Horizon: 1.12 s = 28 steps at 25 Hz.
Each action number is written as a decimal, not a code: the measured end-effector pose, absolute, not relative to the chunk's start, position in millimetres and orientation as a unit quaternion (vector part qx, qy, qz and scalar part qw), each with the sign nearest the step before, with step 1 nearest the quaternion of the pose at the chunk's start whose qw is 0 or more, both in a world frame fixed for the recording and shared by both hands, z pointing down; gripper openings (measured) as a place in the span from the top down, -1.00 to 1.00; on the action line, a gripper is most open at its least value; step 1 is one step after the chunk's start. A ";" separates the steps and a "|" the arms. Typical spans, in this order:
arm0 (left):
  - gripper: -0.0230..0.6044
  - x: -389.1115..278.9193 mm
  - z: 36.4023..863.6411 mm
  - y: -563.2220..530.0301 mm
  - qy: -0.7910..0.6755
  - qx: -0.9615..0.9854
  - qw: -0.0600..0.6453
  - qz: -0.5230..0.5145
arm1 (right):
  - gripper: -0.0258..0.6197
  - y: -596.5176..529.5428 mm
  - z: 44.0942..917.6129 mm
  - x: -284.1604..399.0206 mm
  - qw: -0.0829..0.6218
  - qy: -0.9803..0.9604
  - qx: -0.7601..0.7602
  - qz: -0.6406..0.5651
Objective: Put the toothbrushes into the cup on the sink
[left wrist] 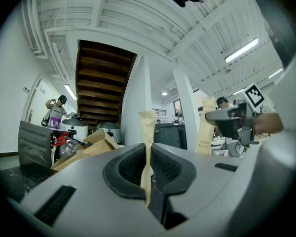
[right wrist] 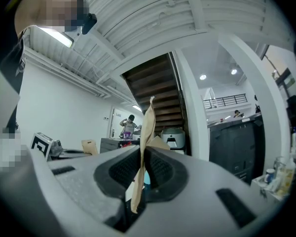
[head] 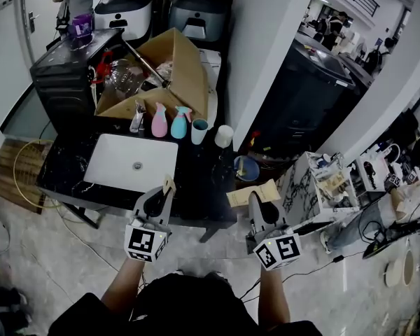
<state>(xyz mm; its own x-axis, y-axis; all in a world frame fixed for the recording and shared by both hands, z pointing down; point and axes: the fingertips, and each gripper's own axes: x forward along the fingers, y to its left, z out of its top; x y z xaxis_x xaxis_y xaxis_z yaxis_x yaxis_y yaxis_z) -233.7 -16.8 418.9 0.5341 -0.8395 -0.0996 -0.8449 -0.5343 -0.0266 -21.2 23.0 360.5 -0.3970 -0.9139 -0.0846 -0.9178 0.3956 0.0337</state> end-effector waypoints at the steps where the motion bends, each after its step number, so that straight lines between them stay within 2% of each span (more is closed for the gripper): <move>1: 0.84 -236.2 418.8 -17.5 0.482 -0.875 0.035 0.038 | 0.83 22.1 360.9 -23.1 0.024 0.835 -0.549 0.037; 17: 0.84 -256.3 421.6 -34.0 0.503 -0.862 0.023 0.053 | 0.83 -6.6 361.3 -28.1 0.011 0.834 -0.551 0.038; 28: 0.84 -224.0 424.0 -81.6 0.495 -0.868 0.033 0.017 | 0.83 -58.8 379.6 -3.8 0.005 0.818 -0.575 0.022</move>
